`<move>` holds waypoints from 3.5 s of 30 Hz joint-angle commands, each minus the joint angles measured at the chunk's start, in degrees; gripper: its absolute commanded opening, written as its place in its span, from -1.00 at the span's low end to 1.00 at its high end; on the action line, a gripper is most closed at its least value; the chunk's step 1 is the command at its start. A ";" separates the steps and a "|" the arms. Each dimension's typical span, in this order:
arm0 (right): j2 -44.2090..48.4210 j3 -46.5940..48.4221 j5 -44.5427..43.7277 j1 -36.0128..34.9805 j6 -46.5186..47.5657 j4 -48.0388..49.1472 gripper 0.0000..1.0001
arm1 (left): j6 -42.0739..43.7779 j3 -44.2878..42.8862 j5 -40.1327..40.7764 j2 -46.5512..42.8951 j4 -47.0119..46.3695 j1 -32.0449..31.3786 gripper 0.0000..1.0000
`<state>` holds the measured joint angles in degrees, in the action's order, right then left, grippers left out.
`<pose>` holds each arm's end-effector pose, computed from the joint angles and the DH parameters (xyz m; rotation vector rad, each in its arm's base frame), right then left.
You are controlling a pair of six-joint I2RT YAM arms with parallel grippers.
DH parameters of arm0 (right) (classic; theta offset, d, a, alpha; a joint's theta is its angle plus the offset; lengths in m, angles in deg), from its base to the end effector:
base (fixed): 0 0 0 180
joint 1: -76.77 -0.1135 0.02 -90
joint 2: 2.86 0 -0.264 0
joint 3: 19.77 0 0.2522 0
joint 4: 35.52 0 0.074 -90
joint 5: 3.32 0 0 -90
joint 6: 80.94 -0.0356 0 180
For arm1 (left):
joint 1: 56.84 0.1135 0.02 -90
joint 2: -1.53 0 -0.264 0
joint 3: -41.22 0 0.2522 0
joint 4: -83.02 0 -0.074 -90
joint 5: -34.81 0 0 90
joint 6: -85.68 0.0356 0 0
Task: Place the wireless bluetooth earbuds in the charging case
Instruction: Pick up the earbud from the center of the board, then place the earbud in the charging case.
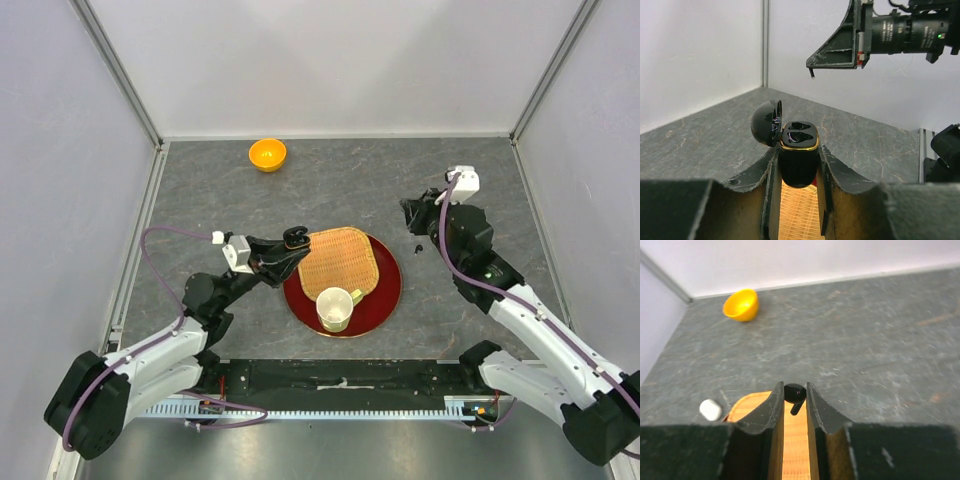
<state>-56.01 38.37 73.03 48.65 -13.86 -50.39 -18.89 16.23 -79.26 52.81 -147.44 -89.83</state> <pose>0.1979 0.0962 0.3281 0.0966 1.7565 0.4451 0.1415 -0.1092 0.2514 0.5731 1.1038 -0.9663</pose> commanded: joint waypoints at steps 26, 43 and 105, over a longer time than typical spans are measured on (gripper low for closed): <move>-5.04 -4.57 3.53 -33.32 20.28 38.02 -1.00 | 0.77 0.06 -8.18 6.11 -15.05 -0.14 -0.96; -9.43 -5.71 7.50 -36.30 26.43 42.15 -1.00 | 0.59 0.68 -7.92 4.35 -15.05 -0.14 -0.96; -12.95 -2.02 0.29 -36.57 28.37 34.86 -1.00 | 5.95 4.89 -9.32 0.39 -22.34 -0.84 -0.95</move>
<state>-68.97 33.80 76.29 11.60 14.90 -14.48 -17.49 20.32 -87.26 54.89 -155.59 -89.85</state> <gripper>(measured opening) 0.250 0.350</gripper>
